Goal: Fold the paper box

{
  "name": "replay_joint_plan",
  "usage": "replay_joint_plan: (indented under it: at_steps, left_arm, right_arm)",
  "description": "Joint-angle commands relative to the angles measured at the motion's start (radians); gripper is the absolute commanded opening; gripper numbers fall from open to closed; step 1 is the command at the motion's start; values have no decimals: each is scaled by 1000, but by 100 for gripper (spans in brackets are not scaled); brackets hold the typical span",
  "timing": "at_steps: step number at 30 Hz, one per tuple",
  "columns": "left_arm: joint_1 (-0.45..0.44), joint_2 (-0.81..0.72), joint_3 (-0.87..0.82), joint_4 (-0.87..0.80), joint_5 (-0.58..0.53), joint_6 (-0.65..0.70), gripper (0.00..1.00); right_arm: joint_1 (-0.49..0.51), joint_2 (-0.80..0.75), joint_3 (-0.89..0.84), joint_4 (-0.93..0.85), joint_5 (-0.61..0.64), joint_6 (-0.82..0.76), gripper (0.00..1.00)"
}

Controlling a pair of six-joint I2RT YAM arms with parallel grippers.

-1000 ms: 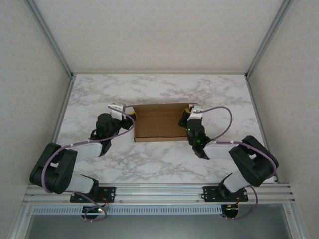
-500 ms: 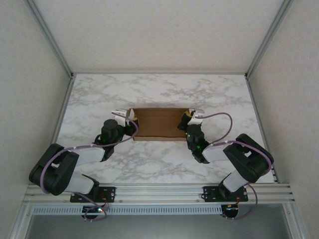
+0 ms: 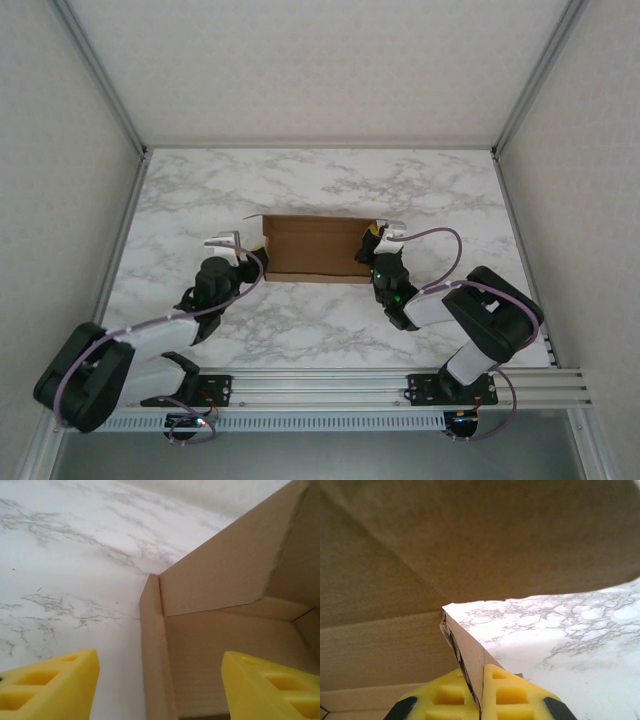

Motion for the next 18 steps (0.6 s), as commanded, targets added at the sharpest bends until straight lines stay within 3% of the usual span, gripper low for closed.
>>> replay_joint_plan:
  at_steps: [1,4,8,11,18]
  left_arm:
    - [-39,-148,-53,-25,-96,-110,67]
    - [-102,-309,-57,-106,-178,-98,63]
    - [-223,-492,-6,-263,-441,-108,60]
    - [-252,-511,110,-401,-581,-187,59]
    - [-251,-115,632,-628,-348,54,68]
  right_arm:
    - [24,61,-28,-219,-47,2,0]
    - [24,66,-20,-218,-52,1,0]
    - [24,60,-13,-227,-49,4,0]
    - [24,57,-6,-244,-52,3,0]
    - [25,64,5,-259,-63,3,2]
